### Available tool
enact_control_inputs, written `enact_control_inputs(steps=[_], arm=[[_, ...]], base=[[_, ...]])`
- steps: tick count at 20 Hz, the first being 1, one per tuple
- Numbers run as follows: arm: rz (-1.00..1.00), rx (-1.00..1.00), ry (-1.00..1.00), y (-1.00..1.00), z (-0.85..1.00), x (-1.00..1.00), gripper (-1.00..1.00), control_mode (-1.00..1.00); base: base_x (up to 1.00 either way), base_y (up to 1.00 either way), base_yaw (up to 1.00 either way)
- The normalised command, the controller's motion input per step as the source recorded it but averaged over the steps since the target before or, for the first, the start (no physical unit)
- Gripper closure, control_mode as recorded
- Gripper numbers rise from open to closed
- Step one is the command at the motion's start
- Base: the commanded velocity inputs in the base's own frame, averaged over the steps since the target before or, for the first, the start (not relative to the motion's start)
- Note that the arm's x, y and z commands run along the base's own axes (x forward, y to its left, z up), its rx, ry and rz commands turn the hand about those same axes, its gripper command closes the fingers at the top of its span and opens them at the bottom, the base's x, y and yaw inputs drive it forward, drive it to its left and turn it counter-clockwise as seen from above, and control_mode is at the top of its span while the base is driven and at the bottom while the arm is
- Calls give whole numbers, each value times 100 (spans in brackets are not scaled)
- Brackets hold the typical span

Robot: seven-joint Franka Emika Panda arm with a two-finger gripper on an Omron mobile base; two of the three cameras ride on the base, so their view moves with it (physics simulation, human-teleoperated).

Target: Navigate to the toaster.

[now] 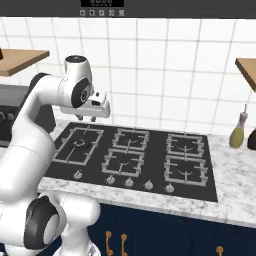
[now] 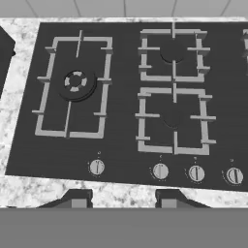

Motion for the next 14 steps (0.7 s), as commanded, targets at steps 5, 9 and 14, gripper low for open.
enact_control_inputs(steps=[5, 9, 14], arm=[[0, 0, 0, 0, 0, 0, -100, 100], [0, 0, 0, 0, 0, 0, -100, 100], [0, 0, 0, 0, 0, 0, -100, 100]], base=[[-13, 0, 0], [-70, 0, 0], [-38, 10, 1]])
